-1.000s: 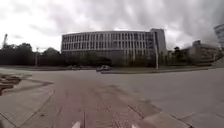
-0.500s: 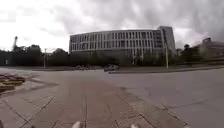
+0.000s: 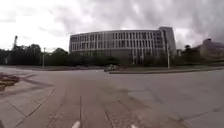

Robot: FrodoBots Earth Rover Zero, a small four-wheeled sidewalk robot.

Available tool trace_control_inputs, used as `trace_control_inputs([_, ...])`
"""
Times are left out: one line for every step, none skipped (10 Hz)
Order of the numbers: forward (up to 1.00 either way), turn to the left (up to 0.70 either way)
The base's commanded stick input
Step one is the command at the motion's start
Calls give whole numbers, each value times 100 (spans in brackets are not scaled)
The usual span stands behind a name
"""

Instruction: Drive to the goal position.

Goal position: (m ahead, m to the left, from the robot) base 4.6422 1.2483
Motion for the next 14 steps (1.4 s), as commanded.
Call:
trace_control_inputs([70, 0])
trace_control_inputs([70, 0])
trace_control_inputs([70, 0])
trace_control_inputs([70, 0])
trace_control_inputs([70, 0])
trace_control_inputs([70, 0])
trace_control_inputs([70, 0])
trace_control_inputs([70, 0])
trace_control_inputs([70, 1])
trace_control_inputs([70, 20])
trace_control_inputs([70, 31])
trace_control_inputs([70, 20])
trace_control_inputs([70, 3])
trace_control_inputs([70, 0])
